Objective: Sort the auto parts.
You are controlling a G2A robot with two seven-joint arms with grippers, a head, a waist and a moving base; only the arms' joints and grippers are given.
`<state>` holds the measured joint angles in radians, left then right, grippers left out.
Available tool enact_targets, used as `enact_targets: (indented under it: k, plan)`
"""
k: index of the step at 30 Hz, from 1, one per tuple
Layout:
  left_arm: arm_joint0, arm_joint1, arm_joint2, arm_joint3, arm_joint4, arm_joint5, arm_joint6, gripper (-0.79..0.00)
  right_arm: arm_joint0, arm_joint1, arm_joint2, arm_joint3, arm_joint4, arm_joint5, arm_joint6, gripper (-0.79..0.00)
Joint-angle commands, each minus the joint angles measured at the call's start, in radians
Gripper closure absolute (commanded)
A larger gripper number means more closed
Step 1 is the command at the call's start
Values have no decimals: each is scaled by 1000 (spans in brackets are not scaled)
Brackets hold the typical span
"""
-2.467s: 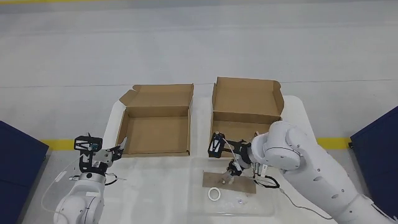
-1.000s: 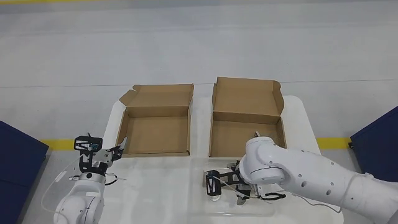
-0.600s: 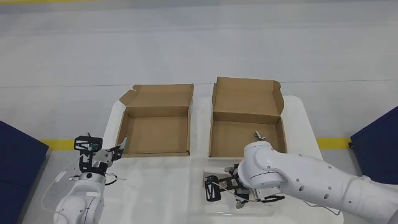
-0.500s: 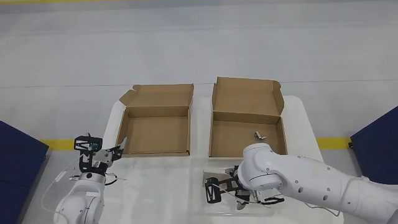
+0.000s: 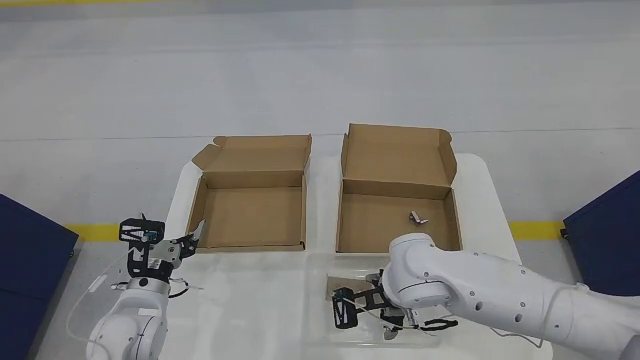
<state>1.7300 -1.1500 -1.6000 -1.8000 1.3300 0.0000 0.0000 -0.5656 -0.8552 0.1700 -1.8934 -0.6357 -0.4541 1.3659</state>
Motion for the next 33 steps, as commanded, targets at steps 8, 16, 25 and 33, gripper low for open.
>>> enact_targets:
  k: [8, 16, 25, 33]
  plan:
    - [0, 0, 0, 0, 0, 0, 0, -785, -36, -6, 3, 10, -74, 22, -29, -785]
    - [0, 0, 0, 0, 0, 0, 0, -785, -65, -10, 10, 23, -95, 16, -22, -785]
    - [0, 0, 0, 0, 0, 0, 0, -785, -96, -29, 0, 64, -86, -8, -8, -403]
    - [0, 0, 0, 0, 0, 0, 0, -785, -125, -44, 0, 102, -93, -7, -7, -388]
